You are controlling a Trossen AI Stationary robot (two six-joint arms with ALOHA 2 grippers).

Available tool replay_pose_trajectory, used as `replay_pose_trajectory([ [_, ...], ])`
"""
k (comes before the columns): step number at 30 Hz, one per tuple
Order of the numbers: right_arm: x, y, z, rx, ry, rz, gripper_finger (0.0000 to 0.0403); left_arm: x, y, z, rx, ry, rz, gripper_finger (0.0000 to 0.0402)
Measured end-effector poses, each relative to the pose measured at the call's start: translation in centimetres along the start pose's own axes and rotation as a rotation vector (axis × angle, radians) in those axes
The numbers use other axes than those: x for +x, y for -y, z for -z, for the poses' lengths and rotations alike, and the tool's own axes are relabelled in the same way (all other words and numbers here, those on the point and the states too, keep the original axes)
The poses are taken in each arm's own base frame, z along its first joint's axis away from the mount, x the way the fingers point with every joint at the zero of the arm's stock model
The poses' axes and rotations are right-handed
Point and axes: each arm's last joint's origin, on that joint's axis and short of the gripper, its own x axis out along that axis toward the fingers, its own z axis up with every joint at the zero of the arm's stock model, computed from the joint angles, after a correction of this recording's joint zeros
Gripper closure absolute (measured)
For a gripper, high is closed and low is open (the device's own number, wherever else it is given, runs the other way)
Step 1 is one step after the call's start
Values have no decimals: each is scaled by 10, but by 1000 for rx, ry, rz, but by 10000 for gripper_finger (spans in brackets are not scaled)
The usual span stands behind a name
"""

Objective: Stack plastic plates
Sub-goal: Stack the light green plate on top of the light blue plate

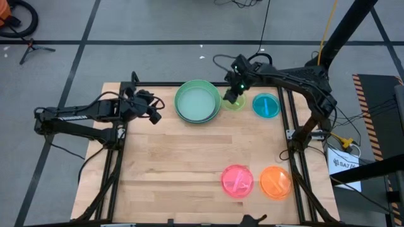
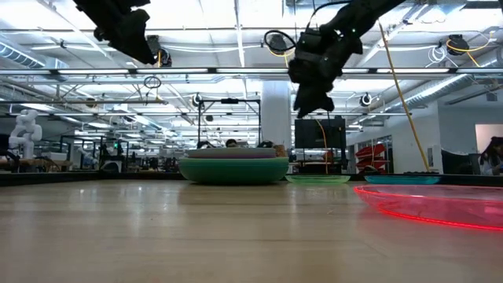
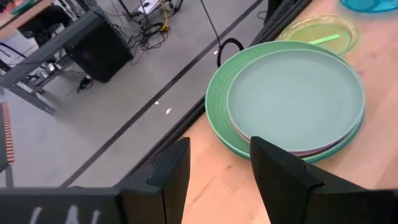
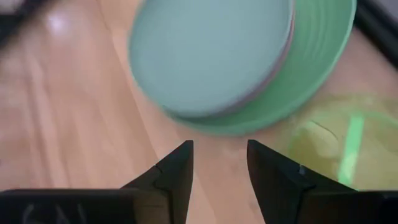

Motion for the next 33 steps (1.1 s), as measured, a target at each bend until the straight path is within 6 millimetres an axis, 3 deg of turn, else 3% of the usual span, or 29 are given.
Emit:
replay_pose_trajectory([
  [6,15,-12,21,-295,-160,40,261,-3,4,2,-2,-2,22,229],
  [10,33,-5,40,-435,-211,39,261,-5,6,4,3,-11,33,229],
  [18,65,26,71,-478,-162,297,261,-8,8,6,16,-9,16,229],
  [33,92,38,83,-414,-169,308,261,-8,8,6,18,-1,-14,229],
])
